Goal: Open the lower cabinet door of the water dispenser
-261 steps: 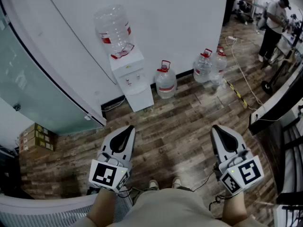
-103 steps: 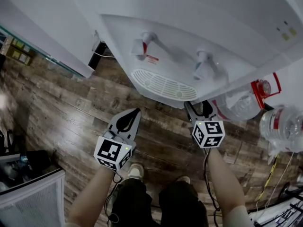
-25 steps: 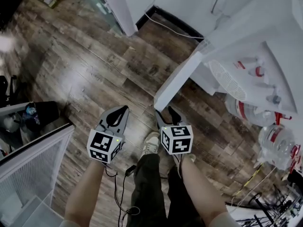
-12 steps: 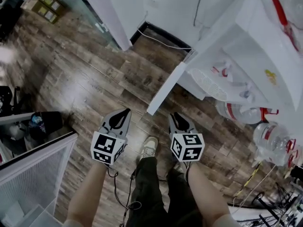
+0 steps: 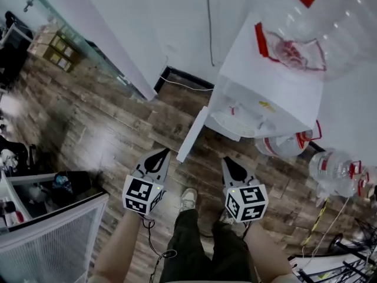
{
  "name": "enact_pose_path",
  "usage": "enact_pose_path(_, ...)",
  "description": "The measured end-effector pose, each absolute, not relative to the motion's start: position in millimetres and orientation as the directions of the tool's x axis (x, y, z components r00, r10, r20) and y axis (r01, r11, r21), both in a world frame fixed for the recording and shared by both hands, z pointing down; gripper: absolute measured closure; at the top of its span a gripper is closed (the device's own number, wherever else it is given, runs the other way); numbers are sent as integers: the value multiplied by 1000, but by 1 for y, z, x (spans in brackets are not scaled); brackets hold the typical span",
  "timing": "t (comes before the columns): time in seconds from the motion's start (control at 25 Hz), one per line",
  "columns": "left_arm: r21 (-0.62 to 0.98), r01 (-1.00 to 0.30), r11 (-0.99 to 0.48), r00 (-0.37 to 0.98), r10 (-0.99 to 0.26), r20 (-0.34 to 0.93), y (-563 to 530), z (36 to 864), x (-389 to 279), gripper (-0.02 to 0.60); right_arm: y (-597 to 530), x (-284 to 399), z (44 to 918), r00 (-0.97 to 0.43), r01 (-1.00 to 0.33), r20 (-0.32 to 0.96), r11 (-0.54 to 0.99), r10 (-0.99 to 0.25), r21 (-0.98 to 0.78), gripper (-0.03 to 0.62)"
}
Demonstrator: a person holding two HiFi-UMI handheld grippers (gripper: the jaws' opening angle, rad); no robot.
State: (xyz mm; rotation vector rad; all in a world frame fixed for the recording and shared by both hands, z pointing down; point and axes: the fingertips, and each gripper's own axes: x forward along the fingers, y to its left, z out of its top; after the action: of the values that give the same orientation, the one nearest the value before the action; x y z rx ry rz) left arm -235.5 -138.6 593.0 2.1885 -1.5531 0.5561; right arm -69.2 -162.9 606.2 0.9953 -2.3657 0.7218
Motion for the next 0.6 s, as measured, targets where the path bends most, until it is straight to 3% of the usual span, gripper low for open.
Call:
enact_pose_path(0.28,84,-923,-374,367,-799,475,-166,494,-185,575,-165,-15,475,-613,-777,518,573,-596,-259,579)
enact_pose_path(0.6,-30,-855,-517,457,-780,427,-175,379,-120,575,-152,53,338,-595,-804,404,514,-695,-299,588)
